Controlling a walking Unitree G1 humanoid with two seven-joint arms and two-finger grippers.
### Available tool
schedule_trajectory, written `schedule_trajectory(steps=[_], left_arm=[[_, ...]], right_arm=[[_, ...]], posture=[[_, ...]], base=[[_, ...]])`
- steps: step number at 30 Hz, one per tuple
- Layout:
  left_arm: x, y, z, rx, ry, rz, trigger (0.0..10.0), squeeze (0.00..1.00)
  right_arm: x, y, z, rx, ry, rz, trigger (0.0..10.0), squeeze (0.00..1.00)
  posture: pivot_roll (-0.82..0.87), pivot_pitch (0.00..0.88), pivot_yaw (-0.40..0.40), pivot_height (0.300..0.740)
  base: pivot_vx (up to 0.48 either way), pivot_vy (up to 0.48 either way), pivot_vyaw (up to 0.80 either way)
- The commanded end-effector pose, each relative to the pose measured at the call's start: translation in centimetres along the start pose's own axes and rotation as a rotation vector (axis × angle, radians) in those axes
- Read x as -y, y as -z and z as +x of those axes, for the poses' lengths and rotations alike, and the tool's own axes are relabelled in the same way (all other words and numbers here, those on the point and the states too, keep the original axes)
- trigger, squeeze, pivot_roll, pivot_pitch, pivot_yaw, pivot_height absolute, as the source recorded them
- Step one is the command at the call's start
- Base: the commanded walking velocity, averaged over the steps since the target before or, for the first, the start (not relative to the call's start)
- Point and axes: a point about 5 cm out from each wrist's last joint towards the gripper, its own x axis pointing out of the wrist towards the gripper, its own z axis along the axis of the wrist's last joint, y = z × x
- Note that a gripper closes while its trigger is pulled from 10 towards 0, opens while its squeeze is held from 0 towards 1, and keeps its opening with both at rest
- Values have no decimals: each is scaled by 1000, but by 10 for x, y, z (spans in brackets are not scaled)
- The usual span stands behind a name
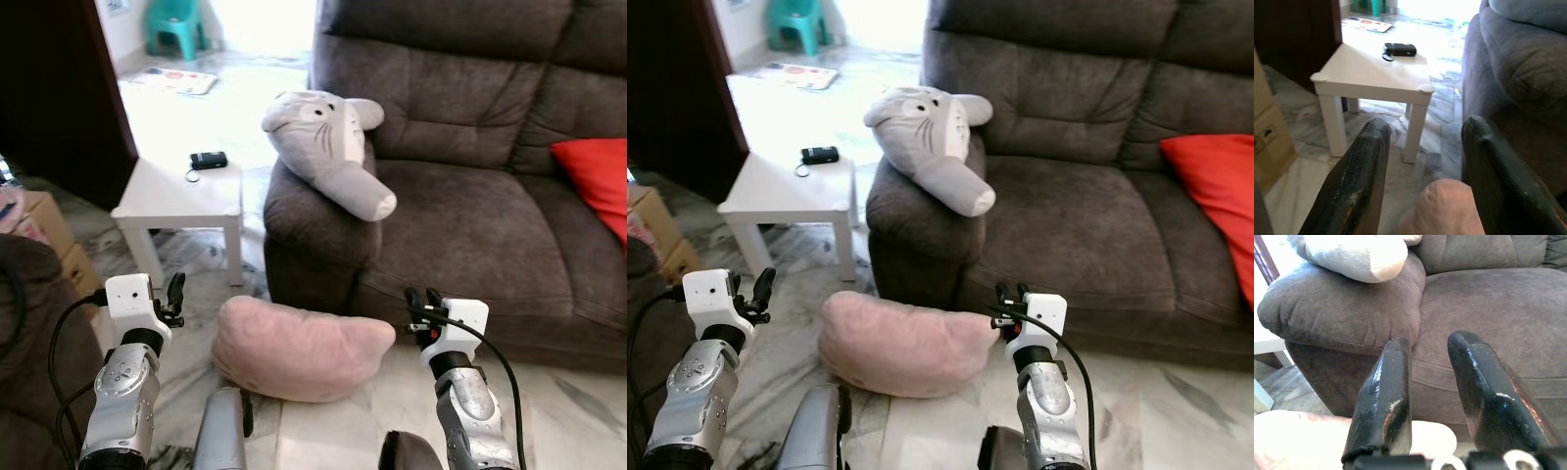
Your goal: Move the pillow to the sofa from floor
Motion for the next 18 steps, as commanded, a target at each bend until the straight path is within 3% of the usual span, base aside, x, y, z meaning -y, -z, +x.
schedule_trajectory(steps=[1,5,18], left_arm=[[2,0,0,0,14,-1,10000,0],[3,1,-1,-5,24,-4,10000,0],[9,4,-3,-25,71,-5,10000,0]], right_arm=[[2,-1,1,-2,11,8,10000,0],[2,-1,1,-3,13,10,10000,0],[3,-2,3,-7,16,11,10000,0]], posture=[[132,51,-99,576],[131,52,-102,576],[133,51,-106,576]], base=[[0,0,0],[0,0,0],[259,0,0]])
